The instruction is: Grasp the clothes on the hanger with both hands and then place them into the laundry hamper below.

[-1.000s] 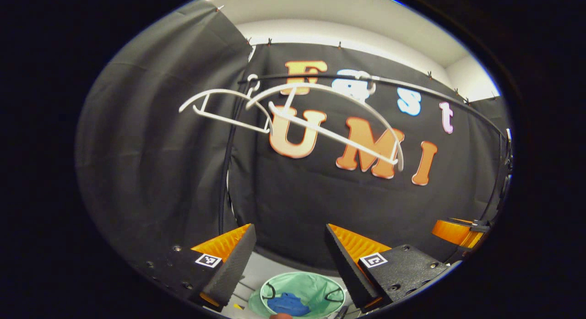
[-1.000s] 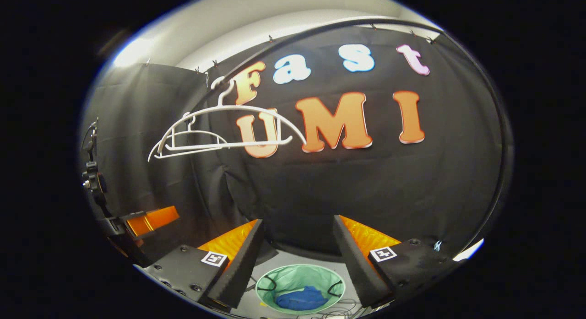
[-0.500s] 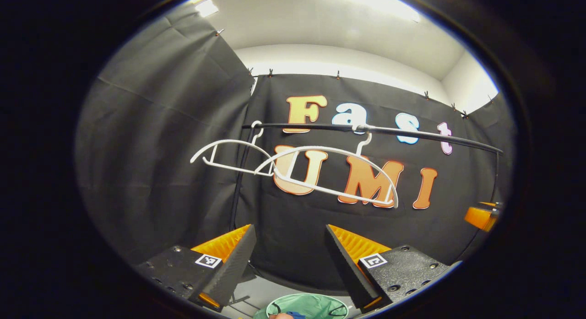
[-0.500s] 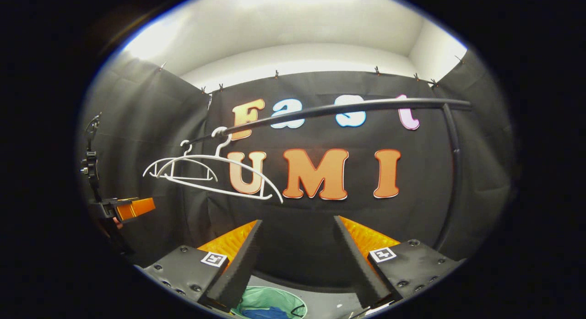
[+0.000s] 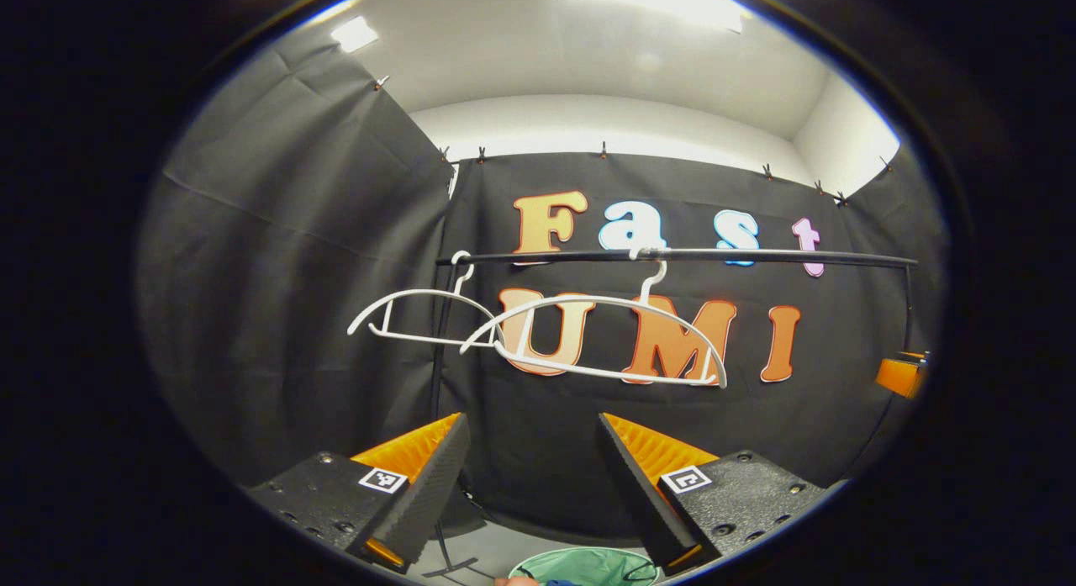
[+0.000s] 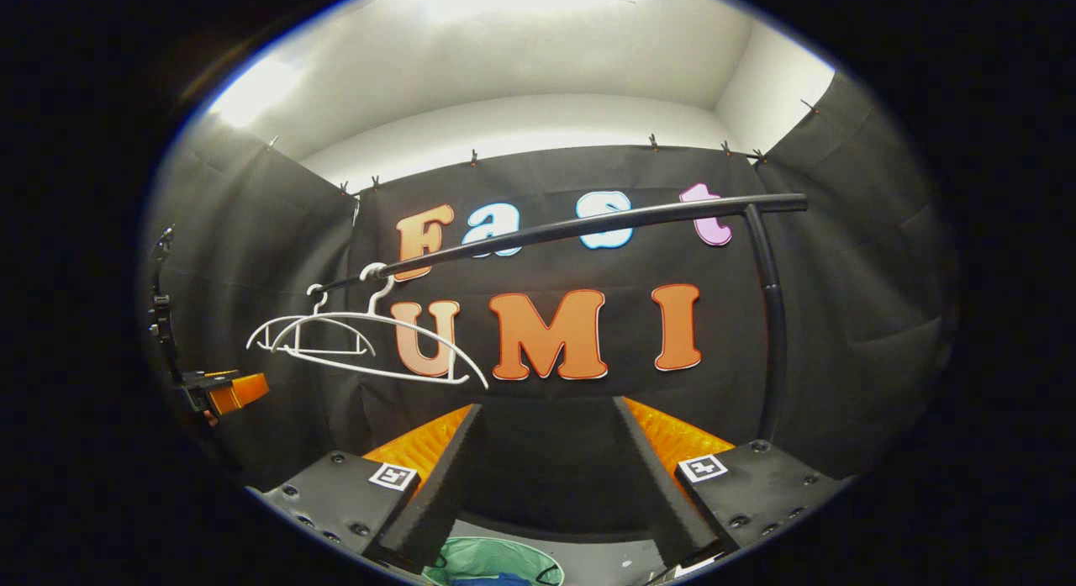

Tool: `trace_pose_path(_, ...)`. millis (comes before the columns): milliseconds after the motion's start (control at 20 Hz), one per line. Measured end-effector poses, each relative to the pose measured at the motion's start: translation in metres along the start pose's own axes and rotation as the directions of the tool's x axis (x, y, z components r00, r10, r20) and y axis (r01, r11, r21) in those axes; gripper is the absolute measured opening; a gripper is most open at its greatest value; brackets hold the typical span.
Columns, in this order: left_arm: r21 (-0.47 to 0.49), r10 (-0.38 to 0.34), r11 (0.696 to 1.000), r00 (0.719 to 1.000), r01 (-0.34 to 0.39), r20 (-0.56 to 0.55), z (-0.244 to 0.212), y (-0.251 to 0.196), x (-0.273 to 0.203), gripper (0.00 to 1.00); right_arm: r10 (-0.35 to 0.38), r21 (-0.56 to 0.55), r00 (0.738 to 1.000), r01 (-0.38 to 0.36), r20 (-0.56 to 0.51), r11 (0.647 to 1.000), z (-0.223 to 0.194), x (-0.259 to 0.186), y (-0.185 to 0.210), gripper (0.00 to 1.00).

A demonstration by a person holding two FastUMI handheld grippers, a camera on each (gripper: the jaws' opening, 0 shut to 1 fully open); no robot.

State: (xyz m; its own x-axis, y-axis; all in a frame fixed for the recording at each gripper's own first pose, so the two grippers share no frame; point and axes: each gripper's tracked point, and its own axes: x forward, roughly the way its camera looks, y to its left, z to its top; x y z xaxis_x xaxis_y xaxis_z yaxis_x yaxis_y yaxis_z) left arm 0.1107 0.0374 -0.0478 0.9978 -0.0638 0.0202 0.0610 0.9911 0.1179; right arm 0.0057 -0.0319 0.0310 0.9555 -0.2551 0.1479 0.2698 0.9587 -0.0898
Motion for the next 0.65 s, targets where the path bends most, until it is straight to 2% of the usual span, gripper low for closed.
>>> trace_pose_path(50,-0.009,-0.007,1.0,1.0,0.007,0.001,0.0012,-0.0027,-0.0016,0.92,-0.006,0.002,1.0,0.006,-0.002,1.0,0.0001,-0.001,-0.002,0.98)
trace_pose_path(300,-0.014,-0.002,1.0,1.0,0.002,-0.001,0.002,-0.0007,-0.001,0.92,-0.011,0.013,1.0,0.011,-0.02,1.0,-0.0014,-0.0019,-0.0062,0.98)
trace_pose_path(350,-0.017,-0.004,1.0,1.0,0.004,0.0,0.002,-0.0017,-0.0012,0.95,-0.008,0.016,1.0,0.009,-0.022,1.0,-0.0022,-0.0019,-0.0055,0.98)
trace_pose_path(400,-0.021,-0.006,1.0,1.0,0.006,0.001,0.0015,-0.0015,-0.0007,0.92,-0.007,0.017,1.0,0.008,-0.023,1.0,-0.0015,-0.0015,-0.0053,0.98)
trace_pose_path(650,-0.021,0.005,1.0,1.0,-0.006,-0.006,-0.0004,-0.0002,-0.0013,0.92,0.003,0.017,1.0,-0.002,-0.025,1.0,-0.0012,0.0018,-0.0022,0.98)
